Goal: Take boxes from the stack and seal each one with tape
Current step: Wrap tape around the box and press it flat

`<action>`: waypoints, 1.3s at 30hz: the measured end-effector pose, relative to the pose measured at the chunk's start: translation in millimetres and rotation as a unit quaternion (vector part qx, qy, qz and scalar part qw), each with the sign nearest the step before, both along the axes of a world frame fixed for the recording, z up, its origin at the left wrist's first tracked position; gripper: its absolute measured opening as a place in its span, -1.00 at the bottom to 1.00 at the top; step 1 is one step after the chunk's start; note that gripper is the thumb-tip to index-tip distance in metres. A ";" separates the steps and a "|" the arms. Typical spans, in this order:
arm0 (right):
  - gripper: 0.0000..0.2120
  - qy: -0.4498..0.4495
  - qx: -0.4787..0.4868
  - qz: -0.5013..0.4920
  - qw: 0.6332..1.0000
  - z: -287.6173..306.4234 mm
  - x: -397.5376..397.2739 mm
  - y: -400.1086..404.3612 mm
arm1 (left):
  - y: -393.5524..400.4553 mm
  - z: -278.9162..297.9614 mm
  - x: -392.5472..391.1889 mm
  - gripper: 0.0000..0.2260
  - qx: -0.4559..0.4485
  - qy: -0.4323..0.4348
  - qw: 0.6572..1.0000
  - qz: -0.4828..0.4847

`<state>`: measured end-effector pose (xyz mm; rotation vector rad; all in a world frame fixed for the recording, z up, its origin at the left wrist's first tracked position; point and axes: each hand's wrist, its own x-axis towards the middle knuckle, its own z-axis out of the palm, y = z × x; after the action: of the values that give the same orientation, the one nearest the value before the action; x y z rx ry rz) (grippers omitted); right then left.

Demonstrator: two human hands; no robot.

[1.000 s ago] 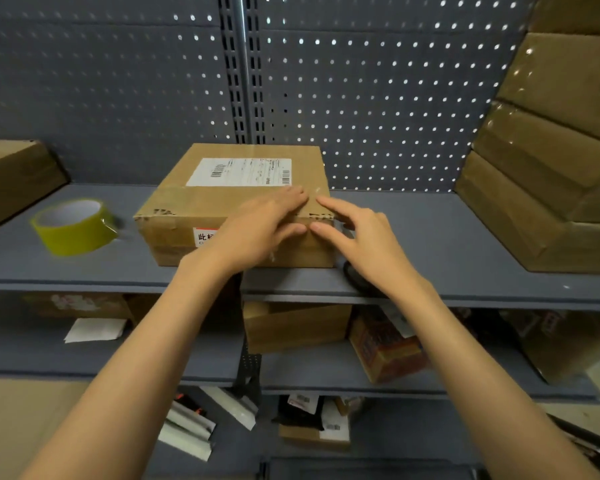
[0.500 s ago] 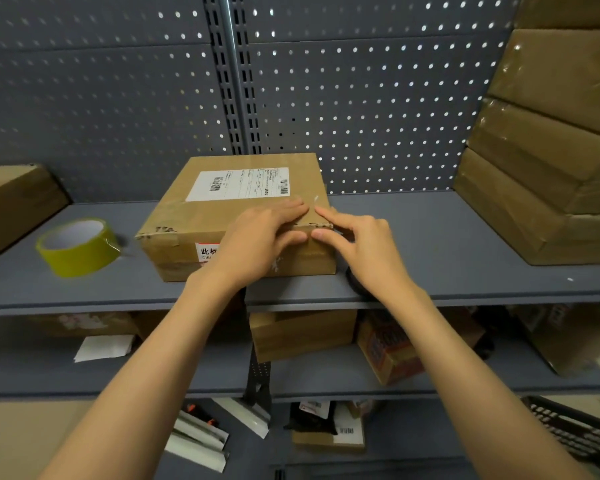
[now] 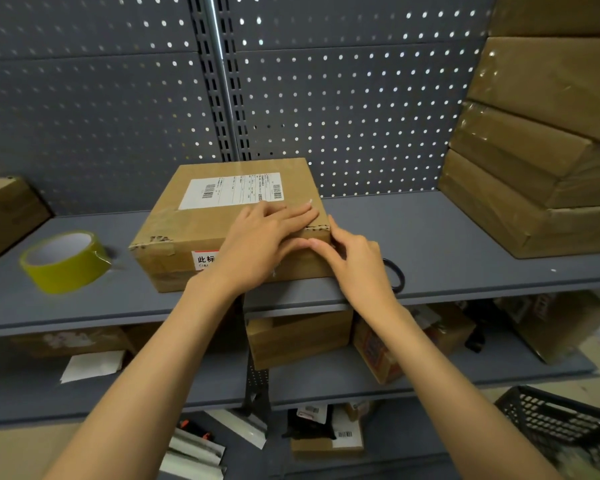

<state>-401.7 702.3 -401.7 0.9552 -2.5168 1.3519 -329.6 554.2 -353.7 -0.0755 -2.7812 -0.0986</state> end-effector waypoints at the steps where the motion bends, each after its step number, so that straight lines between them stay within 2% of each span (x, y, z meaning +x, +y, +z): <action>1: -0.44 -0.001 -0.015 -0.004 1.000 -0.8 1.0 0.3 | -0.5 -0.1 -0.6 -0.56 0.003 0.000 1.000 -0.002; 7: -0.42 -0.006 -0.022 0.010 1.000 -0.5 1.6 2.0 | -3.3 0.9 -1.4 -0.54 0.004 -0.024 1.000 -0.013; 11: -0.43 -0.062 -0.018 0.042 0.997 10.8 5.2 4.6 | -7.6 5.1 -2.0 -0.54 0.051 -0.047 0.997 -0.045; 15: -0.49 -0.040 -0.012 0.008 0.999 6.8 15.3 -2.5 | -5.2 -0.2 -3.0 -0.56 0.042 -0.025 0.998 -0.045; 20: -0.52 -0.014 -0.006 -0.024 1.000 8.5 14.8 -4.2 | -4.7 -0.3 -4.4 -0.57 0.072 -0.010 0.996 -0.051; 25: -0.45 -0.012 0.010 -0.053 0.998 16.1 10.6 -9.8 | -3.3 4.6 -0.9 -0.52 0.106 -0.020 0.993 -0.055; 28: -0.52 -0.015 0.015 -0.074 0.997 18.5 11.6 -11.5 | -4.0 6.2 0.0 -0.52 0.115 -0.017 0.992 -0.046; 32: -0.56 -0.035 -0.025 -0.073 0.996 19.3 16.3 -11.4 | -2.5 2.6 -1.7 -0.54 0.125 0.001 0.991 -0.041; 39: -0.55 -0.036 -0.010 -0.065 0.997 22.3 17.2 -10.4 | -2.3 2.1 -0.9 -0.55 0.123 0.016 0.992 -0.037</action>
<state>-384.6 691.8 -379.5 0.7373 -2.5622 1.3920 -330.5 551.9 -351.6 -0.1171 -2.7112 -0.4528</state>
